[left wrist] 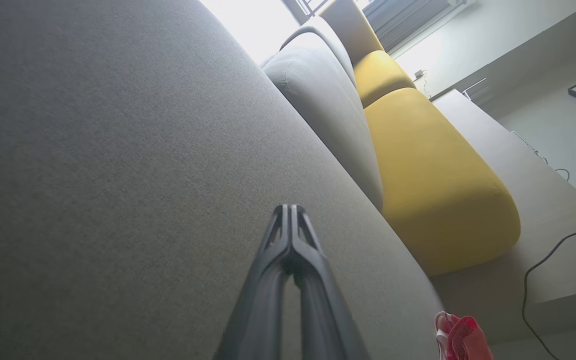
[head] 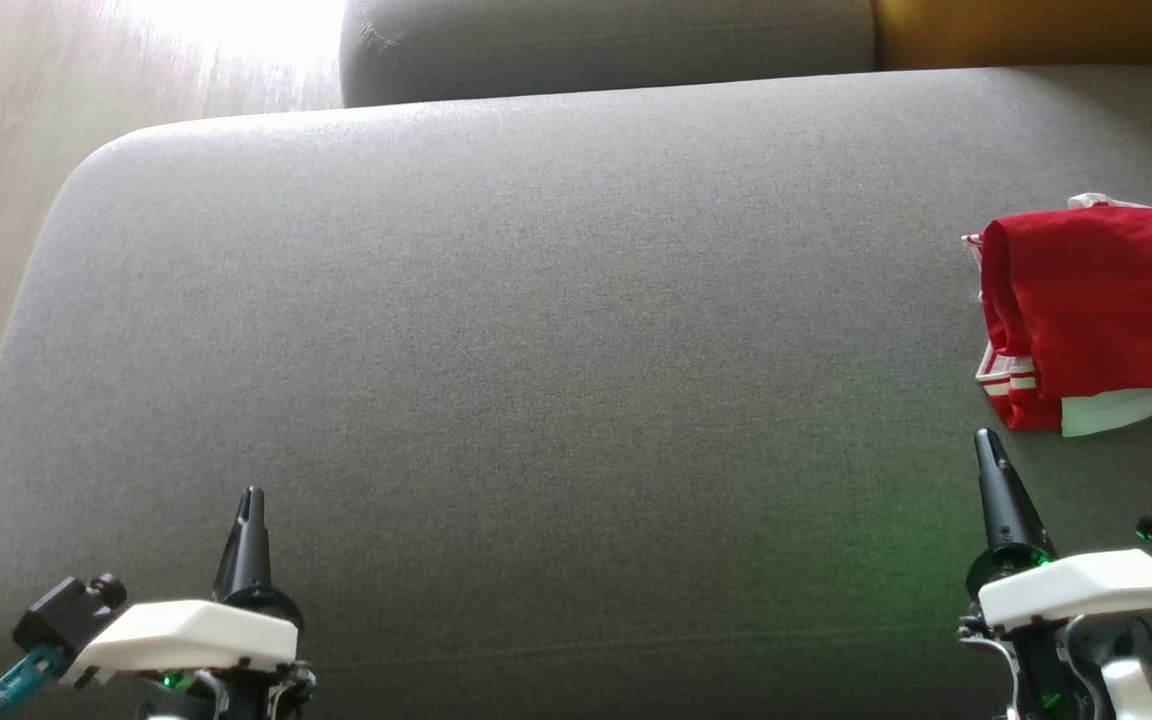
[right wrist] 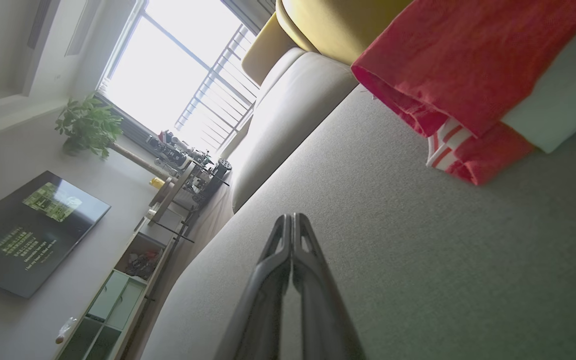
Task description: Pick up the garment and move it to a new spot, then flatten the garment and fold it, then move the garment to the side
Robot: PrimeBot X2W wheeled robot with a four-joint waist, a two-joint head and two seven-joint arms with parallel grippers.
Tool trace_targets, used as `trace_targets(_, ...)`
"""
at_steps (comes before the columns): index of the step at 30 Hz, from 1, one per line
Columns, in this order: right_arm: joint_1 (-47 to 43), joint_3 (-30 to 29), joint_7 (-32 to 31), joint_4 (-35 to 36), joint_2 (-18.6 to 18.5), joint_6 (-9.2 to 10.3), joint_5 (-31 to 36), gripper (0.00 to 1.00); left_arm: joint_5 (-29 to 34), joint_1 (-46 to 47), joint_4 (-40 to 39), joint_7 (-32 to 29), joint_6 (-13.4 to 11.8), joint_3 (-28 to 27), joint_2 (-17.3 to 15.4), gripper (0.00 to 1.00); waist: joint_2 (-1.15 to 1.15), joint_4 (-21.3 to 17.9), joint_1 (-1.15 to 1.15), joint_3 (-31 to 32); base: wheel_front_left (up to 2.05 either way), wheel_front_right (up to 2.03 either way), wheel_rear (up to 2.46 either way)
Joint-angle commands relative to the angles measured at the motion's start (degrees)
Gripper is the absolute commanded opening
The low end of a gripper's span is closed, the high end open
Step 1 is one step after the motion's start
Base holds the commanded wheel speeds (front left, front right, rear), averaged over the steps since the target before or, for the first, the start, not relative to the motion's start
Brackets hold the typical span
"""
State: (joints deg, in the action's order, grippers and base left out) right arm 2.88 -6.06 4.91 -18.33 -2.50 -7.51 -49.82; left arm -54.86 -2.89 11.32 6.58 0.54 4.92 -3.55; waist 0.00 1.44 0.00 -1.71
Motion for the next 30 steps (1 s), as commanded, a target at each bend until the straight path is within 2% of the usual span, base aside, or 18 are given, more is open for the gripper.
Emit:
trace_targets(1,2.60,0.23,-0.52,2.40,-0.37,0.01,-1.64,0.00,-1.40,3.40,-1.49,-0.33,0.58,-1.38,-0.93,0.00,0.00,-0.03,0.00,0.03,0.00,0.00,0.00)
trace_targets(30,2.91,-0.08,-5.35,3.25,-0.37,0.01,-19.73,0.00,-18.30,5.83,0.33,-5.08,3.41,-4.72,-1.03,0.00,0.00,-0.65,0.00,0.70,0.00,0.00,0.00)
